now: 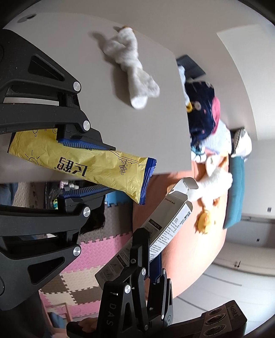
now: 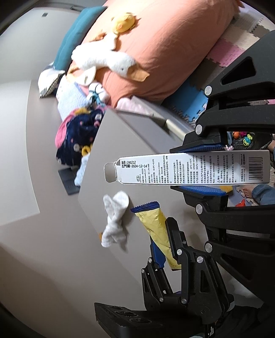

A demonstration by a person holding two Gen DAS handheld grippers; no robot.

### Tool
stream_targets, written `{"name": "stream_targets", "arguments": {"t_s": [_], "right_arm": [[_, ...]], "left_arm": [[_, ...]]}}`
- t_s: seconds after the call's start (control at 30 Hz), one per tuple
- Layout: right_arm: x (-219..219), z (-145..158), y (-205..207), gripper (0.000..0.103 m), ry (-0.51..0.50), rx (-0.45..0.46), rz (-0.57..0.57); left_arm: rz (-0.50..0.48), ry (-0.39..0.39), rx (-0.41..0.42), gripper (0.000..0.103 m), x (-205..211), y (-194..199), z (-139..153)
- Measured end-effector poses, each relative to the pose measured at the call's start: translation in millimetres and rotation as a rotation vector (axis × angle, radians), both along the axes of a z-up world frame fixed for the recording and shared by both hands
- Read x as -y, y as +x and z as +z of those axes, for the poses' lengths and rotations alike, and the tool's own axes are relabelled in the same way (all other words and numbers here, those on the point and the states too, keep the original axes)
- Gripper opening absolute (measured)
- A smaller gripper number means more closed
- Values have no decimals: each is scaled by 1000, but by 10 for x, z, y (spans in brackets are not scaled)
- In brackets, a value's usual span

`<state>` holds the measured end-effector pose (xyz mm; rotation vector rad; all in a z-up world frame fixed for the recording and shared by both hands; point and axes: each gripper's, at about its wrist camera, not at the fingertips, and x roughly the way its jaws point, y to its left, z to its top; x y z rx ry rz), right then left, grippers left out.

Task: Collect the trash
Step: 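Carry the yellow snack bag and white box over the bin and release both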

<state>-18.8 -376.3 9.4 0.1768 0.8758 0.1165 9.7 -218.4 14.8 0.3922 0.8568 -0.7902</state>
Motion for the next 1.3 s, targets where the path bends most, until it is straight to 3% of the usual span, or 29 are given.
{"name": "stream_targets", "arguments": {"t_s": [0.93,0.97,1.0,1.03,1.07,1.3], "right_arm": [[974,-163,-698,29,23,-36,-291],[1009,-177,-720,34,29,-42,-300],[1046,-187,-753,48,31,-41,-318],[1082,-188,-795,55,29,-33,-341],[1104,-185,-822,59,28,-28,-354],[1248,-191,-941,62,33,-22,-400]], "left_arm": [[-279,30,-52,33,1034,-350,-125],[-288,36,-61,48,1066,-366,-147],[-284,41,-57,64,1087,-368,-164],[-277,45,-46,89,1096,-369,-172],[-275,45,-30,91,1095,-382,-175],[-246,64,-18,91,1083,-370,-200]]}}
